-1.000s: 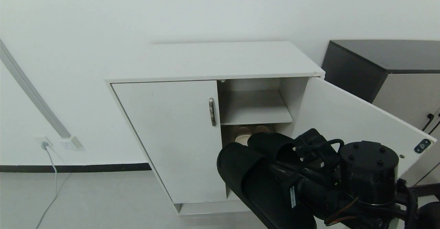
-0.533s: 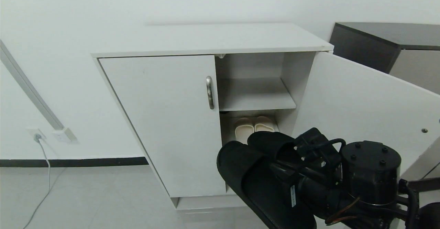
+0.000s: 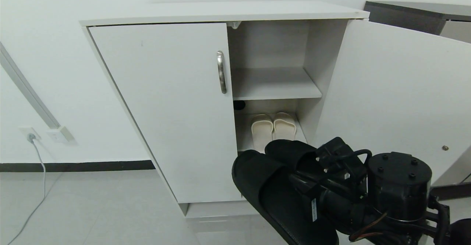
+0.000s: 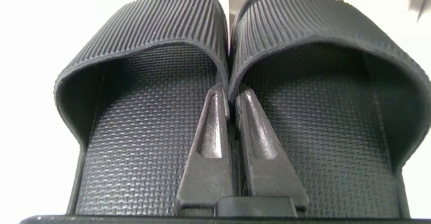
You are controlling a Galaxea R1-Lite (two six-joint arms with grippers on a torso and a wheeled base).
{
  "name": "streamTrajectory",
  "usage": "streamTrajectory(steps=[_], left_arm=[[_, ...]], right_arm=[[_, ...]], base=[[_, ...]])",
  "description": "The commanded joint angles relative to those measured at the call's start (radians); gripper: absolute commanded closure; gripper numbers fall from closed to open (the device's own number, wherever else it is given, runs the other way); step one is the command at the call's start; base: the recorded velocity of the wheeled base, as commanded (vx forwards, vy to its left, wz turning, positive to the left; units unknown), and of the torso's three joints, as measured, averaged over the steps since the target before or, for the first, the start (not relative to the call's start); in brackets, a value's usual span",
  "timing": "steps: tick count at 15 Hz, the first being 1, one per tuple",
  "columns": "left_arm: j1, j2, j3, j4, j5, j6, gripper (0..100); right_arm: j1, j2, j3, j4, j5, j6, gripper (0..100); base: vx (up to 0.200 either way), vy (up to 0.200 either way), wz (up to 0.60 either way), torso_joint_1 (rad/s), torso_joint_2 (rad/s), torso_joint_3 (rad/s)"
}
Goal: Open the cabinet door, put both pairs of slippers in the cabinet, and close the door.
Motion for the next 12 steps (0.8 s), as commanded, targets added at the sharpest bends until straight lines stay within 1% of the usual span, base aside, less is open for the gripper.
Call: streamTrajectory(steps=[1,6,7,9,11,12], left_arm=[[0.0,0.0,0.0,0.0,0.0,0.0,100],[0.0,0.0,0.0,0.0,0.0,0.0,100],[0.0,0.0,0.0,0.0,0.0,0.0,100],[0.0,0.0,0.0,0.001,0.0,0.002,100],[0.0,0.0,0.0,0.0,0.0,0.002,100],[0.0,0.0,0.0,0.001,-0.002,0.002,100]], right_arm=[[0.0,0.004,0.001,0.0,0.003,0.0,100],[0.0,0.01,0.001,-0.009,-0.002,-0.014,100],[0.002,0.007,-0.017,-0.014,-0.012,-0.02,100],[0.023,0.022,-0.139,0.055,-0.166,-0.009,100],[0.055,0.036,-0.269,0.236,-0.319,0.023,100],[0.074,0.037,-0.338,0.319,-0.378,0.051,100]], base=[[0.0,0.0,0.0,0.002,0.15,0.134],[0.0,0.0,0.0,0.002,0.03,0.026],[0.0,0.0,0.0,0.0,0.0,0.0],[0.0,0.0,0.0,0.0,0.0,0.0],[0.0,0.0,0.0,0.0,0.0,0.0],[0.0,0.0,0.0,0.0,0.0,0.0]])
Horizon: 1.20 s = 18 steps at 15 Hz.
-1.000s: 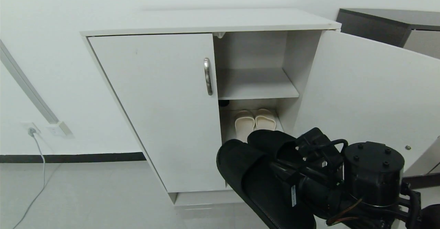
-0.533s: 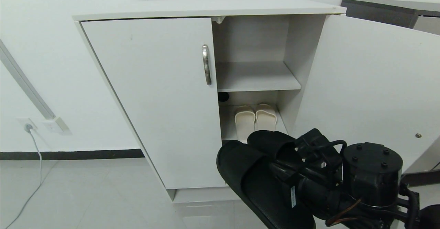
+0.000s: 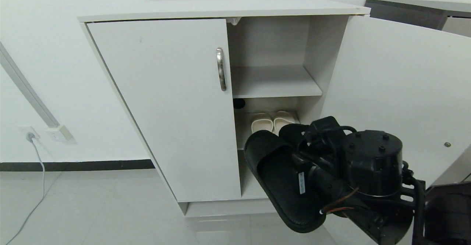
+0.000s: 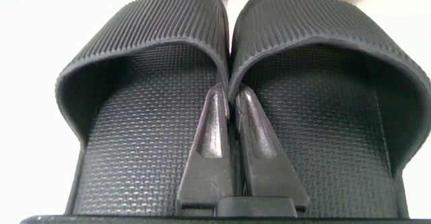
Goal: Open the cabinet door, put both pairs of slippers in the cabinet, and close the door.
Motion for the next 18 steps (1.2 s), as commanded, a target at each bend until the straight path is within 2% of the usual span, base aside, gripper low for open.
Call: streamTrajectory(steps=[1,2,3,7,11,15,18], left_arm=[[0.0,0.0,0.0,0.001,0.001,0.0,100],[0.0,0.0,0.0,0.001,0.001,0.0,100],[0.0,0.0,0.0,0.001,0.001,0.001,100],[0.0,0.0,0.0,-0.001,0.001,0.001,100],[0.0,0.0,0.0,-0.001,0.001,0.001,100],[0.0,0.0,0.0,0.001,0.001,0.003,100],[0.0,0.0,0.0,0.001,0.001,0.003,100]], right_arm=[[0.042,0.019,-0.145,0.115,-0.095,0.039,100],[0.05,0.033,-0.257,0.222,-0.157,0.056,100],[0.05,0.05,-0.324,0.274,-0.177,0.064,100],[0.045,0.134,-0.536,0.352,-0.264,0.104,100],[0.006,0.162,-0.609,0.403,-0.275,0.104,100],[-0.005,0.163,-0.617,0.414,-0.275,0.102,100],[-0.013,0.176,-0.646,0.412,-0.275,0.101,100]], base=[[0.0,0.0,0.0,0.0,0.0,0.0],[0.0,0.0,0.0,0.0,0.0,0.0],[0.0,0.0,0.0,0.0,0.0,0.0],[0.0,0.0,0.0,0.0,0.0,0.0],[0.0,0.0,0.0,0.0,0.0,0.0],[0.0,0.0,0.0,0.0,0.0,0.0],[0.2,0.0,0.0,0.001,0.0,0.006]])
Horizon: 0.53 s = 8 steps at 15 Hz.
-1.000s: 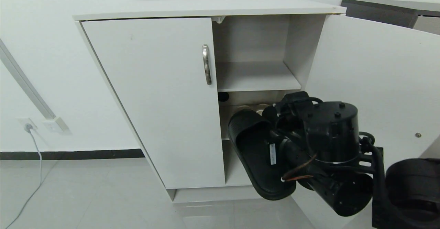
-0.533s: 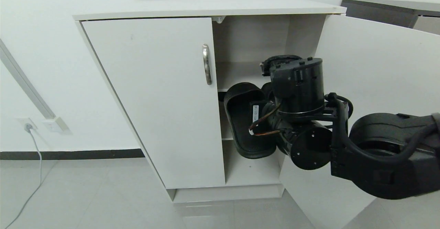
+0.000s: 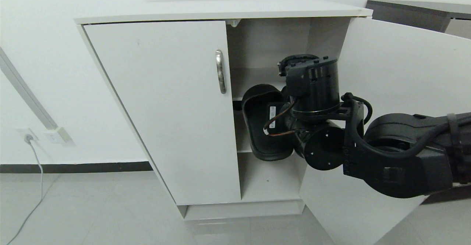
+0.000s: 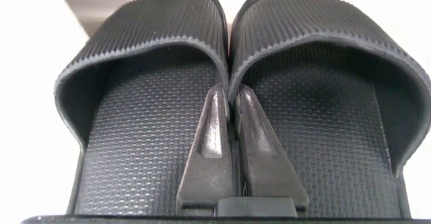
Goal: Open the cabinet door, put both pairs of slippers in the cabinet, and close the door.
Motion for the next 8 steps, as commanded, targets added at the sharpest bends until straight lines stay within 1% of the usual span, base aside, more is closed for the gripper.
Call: streamTrajectory(steps=[1,6,8], left_arm=[[0.0,0.0,0.0,0.001,0.0,0.0,100],[0.0,0.0,0.0,-0.001,0.0,0.0,100],[0.0,0.0,0.0,-0.001,0.0,0.0,100]], right_arm=[[-0.008,0.007,-0.018,0.001,0.0,-0.002,100],[-0.011,0.008,-0.023,0.001,0.0,-0.009,100],[-0.013,0.014,-0.023,0.0,0.0,-0.009,100]], base=[[0.2,0.0,0.0,-0.002,0.0,0.007],[0.2,0.0,0.0,0.004,0.0,0.003],[0.0,0.0,0.0,0.0,0.0,0.0]])
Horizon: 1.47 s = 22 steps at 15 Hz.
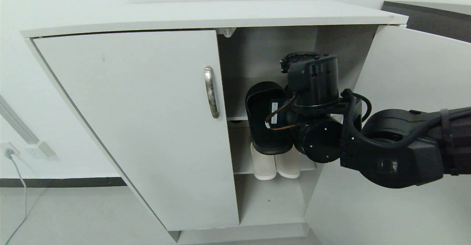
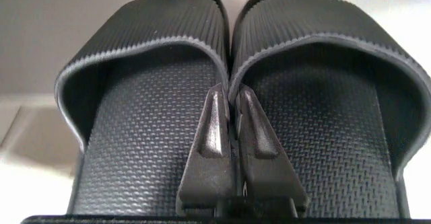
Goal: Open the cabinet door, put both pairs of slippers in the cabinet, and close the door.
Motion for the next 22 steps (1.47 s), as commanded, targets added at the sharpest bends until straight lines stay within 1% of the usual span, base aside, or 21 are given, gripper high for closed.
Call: streamTrajectory(steps=[1,5,6,7,9,12,16,20,22], left_arm=[[0.0,0.0,0.0,-0.001,0.0,0.0,100],[0.0,0.0,0.0,-0.001,0.0,0.0,100],[0.0,0.0,0.0,0.001,0.0,0.0,100],[0.0,0.0,0.0,-0.001,0.0,0.0,100],[0.0,0.0,0.0,-0.001,0.0,-0.001,100],[0.0,0.0,0.0,-0.001,0.0,-0.003,100],[0.0,0.0,0.0,-0.001,0.0,-0.003,100],[0.0,0.0,0.0,-0.001,0.0,-0.003,100],[0.0,0.0,0.0,-0.001,0.0,-0.003,100]], right_arm=[[0.0,0.005,0.001,-0.001,0.001,0.001,100],[-0.001,0.024,-0.002,-0.004,0.009,0.004,100],[-0.012,0.04,-0.022,-0.004,0.01,0.003,100],[-0.026,0.066,-0.054,-0.004,0.012,0.003,100],[-0.053,0.104,-0.132,0.012,0.047,0.003,100],[-0.084,0.146,-0.236,0.075,0.095,0.003,100],[-0.119,0.169,-0.327,0.134,0.153,0.003,100],[-0.136,0.199,-0.411,0.19,0.161,0.003,100],[-0.138,0.213,-0.43,0.201,0.162,0.004,100]], base=[[0.0,0.0,0.0,0.0,0.0,0.0],[0.0,0.0,0.0,0.0,0.0,0.0],[0.0,0.0,0.0,0.0,0.0,0.0],[0.0,0.0,0.0,0.0,0.0,0.0],[0.0,0.0,0.0,0.0,0.0,0.0],[0.0,0.0,0.0,0.0,0.0,0.0],[0.0,0.0,0.0,0.0,0.0,0.0],[0.0,0.0,0.0,0.0,0.0,0.0],[0.0,0.0,0.0,0.0,0.0,0.0]])
